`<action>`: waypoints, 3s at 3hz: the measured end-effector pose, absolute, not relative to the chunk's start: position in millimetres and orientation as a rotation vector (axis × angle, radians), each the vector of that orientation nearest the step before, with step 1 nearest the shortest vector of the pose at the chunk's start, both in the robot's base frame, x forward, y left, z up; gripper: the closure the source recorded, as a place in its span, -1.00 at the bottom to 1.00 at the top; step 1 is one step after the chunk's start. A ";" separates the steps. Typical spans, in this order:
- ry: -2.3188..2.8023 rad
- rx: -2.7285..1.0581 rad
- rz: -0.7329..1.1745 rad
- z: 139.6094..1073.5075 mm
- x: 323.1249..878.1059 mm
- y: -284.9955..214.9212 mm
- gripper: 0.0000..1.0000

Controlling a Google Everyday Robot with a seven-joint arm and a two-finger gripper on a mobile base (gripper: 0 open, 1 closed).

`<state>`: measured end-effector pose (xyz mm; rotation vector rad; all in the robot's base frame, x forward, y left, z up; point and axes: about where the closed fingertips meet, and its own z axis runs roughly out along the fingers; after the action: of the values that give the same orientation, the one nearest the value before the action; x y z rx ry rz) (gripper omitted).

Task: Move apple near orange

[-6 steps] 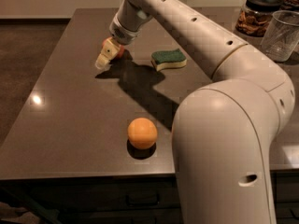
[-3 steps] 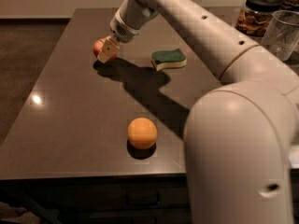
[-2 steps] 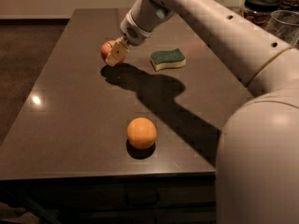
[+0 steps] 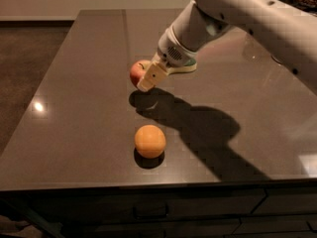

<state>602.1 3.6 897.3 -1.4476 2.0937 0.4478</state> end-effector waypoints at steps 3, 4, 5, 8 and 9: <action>2.235 -1.386 0.376 889.1 525.1 -36.8 1.00; 2.325 -1.295 0.360 887.2 518.4 -31.3 1.00; 2.401 -1.196 0.372 882.5 514.1 -18.9 1.00; 2.492 -1.063 0.384 877.6 502.1 4.6 0.03; 2.509 -1.072 0.382 877.8 497.7 12.7 -0.43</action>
Offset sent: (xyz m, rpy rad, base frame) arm -0.0934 -0.0526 -0.0150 -0.0623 0.0583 -0.0535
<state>497.7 12.7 877.8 -1.0723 2.5094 0.3820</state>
